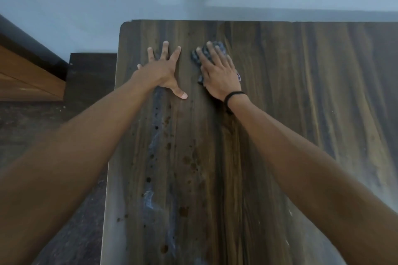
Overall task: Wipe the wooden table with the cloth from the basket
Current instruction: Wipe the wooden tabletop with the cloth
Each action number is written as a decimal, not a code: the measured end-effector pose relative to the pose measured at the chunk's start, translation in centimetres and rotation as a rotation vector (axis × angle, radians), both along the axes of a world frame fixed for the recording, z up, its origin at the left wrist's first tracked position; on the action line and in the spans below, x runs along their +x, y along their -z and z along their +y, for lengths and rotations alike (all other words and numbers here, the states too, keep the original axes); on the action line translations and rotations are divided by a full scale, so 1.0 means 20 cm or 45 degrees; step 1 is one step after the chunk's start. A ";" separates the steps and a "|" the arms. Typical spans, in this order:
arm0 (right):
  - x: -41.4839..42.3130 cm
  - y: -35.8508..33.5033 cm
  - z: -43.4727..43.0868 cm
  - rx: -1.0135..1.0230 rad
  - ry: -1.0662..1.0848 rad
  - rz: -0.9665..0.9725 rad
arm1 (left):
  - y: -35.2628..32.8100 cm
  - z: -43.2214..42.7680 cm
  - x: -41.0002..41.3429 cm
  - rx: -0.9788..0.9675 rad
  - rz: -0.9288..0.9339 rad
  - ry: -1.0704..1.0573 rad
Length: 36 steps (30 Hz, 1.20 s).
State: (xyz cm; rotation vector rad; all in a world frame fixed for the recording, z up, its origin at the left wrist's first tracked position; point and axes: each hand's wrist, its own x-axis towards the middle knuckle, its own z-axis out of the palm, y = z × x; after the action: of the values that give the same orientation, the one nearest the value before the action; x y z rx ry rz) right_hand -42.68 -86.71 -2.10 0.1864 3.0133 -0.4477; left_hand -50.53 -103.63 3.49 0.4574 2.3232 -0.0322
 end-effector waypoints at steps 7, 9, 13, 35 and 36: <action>-0.13 -0.02 0.04 -0.051 0.287 0.016 | -0.01 0.04 -0.02 -0.040 -0.024 -0.040; -0.09 -0.01 0.03 -0.029 0.050 0.027 | 0.00 0.04 -0.02 -0.042 -0.028 -0.050; -0.16 -0.02 0.14 -0.031 0.190 0.028 | 0.00 0.04 -0.03 -0.014 -0.038 -0.062; -0.44 -0.04 0.15 -0.071 -0.084 -0.055 | -0.01 0.05 -0.02 -0.003 -0.062 -0.069; -0.44 -0.05 0.18 -0.070 0.011 -0.044 | -0.01 0.04 -0.02 0.002 -0.059 -0.071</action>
State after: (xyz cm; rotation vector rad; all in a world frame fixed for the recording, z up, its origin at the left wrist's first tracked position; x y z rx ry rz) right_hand -51.55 -83.17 -1.18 0.2011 2.9640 -0.5219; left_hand -51.00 -102.75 3.69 0.3899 2.2893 0.0068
